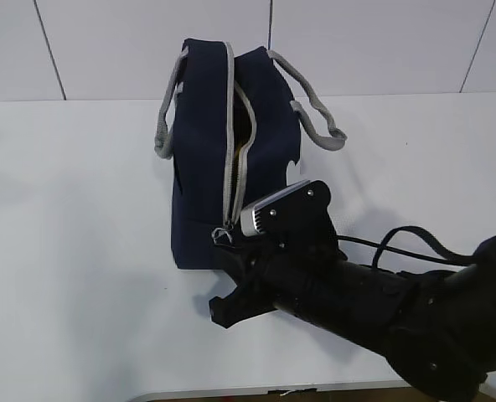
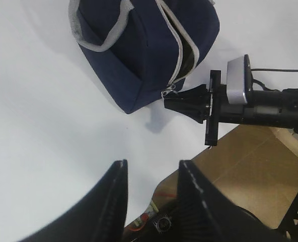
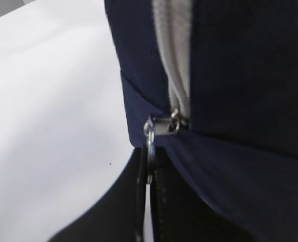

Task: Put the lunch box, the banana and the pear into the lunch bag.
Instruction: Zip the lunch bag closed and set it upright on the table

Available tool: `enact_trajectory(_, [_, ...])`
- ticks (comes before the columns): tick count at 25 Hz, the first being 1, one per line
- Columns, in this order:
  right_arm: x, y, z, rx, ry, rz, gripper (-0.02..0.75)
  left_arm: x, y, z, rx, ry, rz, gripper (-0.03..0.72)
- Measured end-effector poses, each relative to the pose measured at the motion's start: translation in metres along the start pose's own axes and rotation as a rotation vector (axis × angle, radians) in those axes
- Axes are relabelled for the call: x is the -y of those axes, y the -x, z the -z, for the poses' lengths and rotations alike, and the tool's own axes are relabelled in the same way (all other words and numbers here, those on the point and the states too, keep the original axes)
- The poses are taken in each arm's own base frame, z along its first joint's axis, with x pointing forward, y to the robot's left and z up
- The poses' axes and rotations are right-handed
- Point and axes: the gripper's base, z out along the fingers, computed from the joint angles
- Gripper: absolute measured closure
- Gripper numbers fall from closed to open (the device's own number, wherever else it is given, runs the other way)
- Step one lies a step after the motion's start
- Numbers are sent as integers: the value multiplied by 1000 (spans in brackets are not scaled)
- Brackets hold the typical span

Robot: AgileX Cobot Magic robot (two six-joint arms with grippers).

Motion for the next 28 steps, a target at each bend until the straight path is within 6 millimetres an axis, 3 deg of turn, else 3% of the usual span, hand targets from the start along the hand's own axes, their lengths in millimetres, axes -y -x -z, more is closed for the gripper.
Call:
enact_trajectory(9, [-1, 12, 14, -100, -13, 2, 720, -8, 6, -18, -55, -1, 22, 449])
enact_trajectory(14, [-3, 33, 28, -71, -11, 3, 720, -14, 9, -29, -89, -2, 36, 449])
enact_trajectory(28, [-6, 58, 48, -28, -7, 38, 720, -28, 15, -56, -172, 14, 60, 449])
